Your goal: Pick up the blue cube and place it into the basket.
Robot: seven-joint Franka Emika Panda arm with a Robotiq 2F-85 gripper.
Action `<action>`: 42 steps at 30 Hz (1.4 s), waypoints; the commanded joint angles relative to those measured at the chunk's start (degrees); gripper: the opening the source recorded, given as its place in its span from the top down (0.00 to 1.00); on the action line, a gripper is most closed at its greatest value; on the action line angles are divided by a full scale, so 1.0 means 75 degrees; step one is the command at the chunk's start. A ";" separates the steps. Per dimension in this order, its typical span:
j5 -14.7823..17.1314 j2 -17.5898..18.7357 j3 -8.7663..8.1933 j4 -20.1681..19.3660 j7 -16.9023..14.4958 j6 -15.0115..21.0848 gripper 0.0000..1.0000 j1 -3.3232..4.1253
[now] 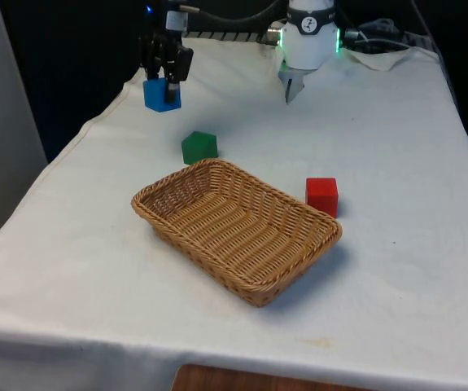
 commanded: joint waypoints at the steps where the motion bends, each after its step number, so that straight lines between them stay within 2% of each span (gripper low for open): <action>1: 0.0023 0.0076 0.0023 0.0130 0.0061 -0.0076 0.98 0.0023; 3: 0.0000 0.0053 0.0023 0.0145 0.0038 -0.0069 0.98 0.0008; 5: 0.0038 0.0160 0.0076 0.0344 0.0115 -0.0183 0.98 0.0038; 10: 0.0046 0.0390 0.0206 0.0772 0.0237 -0.0359 0.98 0.0031; 11: 0.0000 0.0351 0.0176 0.0695 0.0214 -0.0298 0.98 0.0023; 19: 0.0046 0.0871 0.0382 0.1482 0.0443 -0.0604 0.98 0.0031; 20: 0.0000 0.0833 0.0351 0.1406 0.0428 -0.0527 0.98 0.0023; 29: -0.0038 0.1398 0.0451 0.2391 0.0634 -0.1108 0.98 0.0069; 31: 0.0000 0.1406 0.0489 0.2422 0.0573 -0.1077 0.98 0.0046; 32: -0.0046 0.1429 0.0466 0.2544 0.0649 -0.1230 0.98 0.0084; 40: -0.0076 0.1566 0.0542 0.3216 0.0726 -0.1818 0.98 0.0130; 41: -0.0015 0.1490 0.0573 0.3094 0.0626 -0.1704 0.98 0.0092; 42: -0.0092 0.1589 0.0550 0.3277 0.0741 -0.1879 0.98 0.0145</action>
